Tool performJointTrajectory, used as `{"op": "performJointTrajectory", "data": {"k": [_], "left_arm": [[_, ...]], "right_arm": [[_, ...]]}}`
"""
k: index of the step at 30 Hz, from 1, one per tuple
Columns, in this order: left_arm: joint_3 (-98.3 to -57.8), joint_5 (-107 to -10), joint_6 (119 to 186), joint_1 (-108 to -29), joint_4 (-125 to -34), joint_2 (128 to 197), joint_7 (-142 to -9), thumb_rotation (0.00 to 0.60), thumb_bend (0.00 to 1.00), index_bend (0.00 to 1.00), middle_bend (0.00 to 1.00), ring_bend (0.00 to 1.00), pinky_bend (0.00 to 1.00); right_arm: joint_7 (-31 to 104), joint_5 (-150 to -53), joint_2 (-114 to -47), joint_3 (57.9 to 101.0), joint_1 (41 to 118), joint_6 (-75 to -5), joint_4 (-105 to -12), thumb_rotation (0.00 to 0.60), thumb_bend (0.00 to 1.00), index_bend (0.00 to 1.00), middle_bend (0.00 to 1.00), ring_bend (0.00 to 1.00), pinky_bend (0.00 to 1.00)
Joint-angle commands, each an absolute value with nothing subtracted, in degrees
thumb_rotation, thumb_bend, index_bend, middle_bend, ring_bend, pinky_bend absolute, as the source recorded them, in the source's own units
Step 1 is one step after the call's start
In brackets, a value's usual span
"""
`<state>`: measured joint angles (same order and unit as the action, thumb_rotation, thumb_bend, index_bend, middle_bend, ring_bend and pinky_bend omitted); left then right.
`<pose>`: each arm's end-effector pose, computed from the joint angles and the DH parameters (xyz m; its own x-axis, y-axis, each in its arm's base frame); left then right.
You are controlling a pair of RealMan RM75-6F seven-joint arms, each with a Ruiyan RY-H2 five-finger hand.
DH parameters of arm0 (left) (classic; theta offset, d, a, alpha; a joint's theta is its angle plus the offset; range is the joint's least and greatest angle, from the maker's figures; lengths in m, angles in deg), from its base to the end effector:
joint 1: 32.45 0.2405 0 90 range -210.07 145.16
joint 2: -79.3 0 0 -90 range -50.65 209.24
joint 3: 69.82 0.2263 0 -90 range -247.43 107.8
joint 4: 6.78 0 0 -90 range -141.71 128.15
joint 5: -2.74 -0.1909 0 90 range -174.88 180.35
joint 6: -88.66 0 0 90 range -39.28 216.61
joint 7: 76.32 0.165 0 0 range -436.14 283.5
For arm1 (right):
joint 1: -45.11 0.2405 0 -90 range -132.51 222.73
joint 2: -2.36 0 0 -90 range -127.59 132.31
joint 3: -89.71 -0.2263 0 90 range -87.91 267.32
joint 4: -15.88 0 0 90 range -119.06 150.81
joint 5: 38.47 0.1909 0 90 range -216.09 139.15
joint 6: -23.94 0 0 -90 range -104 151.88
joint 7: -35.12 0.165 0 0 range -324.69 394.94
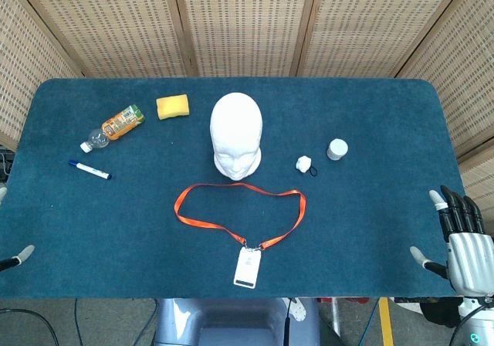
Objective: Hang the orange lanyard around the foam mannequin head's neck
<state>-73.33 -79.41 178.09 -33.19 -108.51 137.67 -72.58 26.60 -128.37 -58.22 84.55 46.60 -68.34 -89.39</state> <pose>-0.2717 0.1785 0.1946 0.3982 -0.0470 0.9161 0.9132 0.1152 -0.3910 -0.2301 -0.1862 0.1865 0.3781 0.1381 0.9154 -0.9225 -0.0270 0.3851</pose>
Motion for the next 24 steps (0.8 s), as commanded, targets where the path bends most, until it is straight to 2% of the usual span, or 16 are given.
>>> {"op": "performJointTrajectory", "data": {"k": [1, 9, 12, 14, 19, 24], "left_arm": [[-73.31, -79.47, 178.13, -33.14, -108.54, 137.64, -72.62, 0.600, 0.01, 0.00, 0.00, 0.00, 0.00], [-73.31, -79.60, 177.99, -33.20, -108.54, 137.72, -72.40, 0.600, 0.01, 0.00, 0.00, 0.00, 0.00], [-73.49, -79.35, 177.86, -33.35, -108.50, 137.89, -72.04, 0.600, 0.01, 0.00, 0.00, 0.00, 0.00], [-73.60, -79.14, 177.61, -33.50, -108.53, 137.96, -71.88, 0.600, 0.01, 0.00, 0.00, 0.00, 0.00], [-73.97, -78.18, 176.62, -34.06, -108.67, 138.23, -71.14, 0.600, 0.01, 0.00, 0.00, 0.00, 0.00], [-74.45, -76.87, 175.86, -34.49, -108.29, 138.76, -70.60, 0.600, 0.01, 0.00, 0.00, 0.00, 0.00]], "right_arm": [[26.65, -128.47, -58.18, 84.61, 46.62, -68.26, -89.37, 0.600, 0.00, 0.00, 0.00, 0.00, 0.00], [26.92, -129.18, -58.06, 85.17, 46.95, -67.26, -89.16, 0.600, 0.00, 0.00, 0.00, 0.00, 0.00], [27.92, -128.99, -58.26, 85.45, 48.84, -63.49, -88.52, 0.600, 0.00, 0.01, 0.00, 0.00, 0.00], [28.92, -128.62, -58.35, 85.07, 50.73, -60.46, -87.93, 0.600, 0.00, 0.07, 0.00, 0.00, 0.00], [34.91, -128.59, -61.63, 81.71, 58.75, -52.01, -83.43, 0.600, 0.00, 0.27, 0.00, 0.00, 0.00], [34.72, -122.55, -66.78, 78.49, 65.33, -43.26, -78.71, 0.600, 0.09, 0.37, 0.00, 0.00, 0.00]]}}
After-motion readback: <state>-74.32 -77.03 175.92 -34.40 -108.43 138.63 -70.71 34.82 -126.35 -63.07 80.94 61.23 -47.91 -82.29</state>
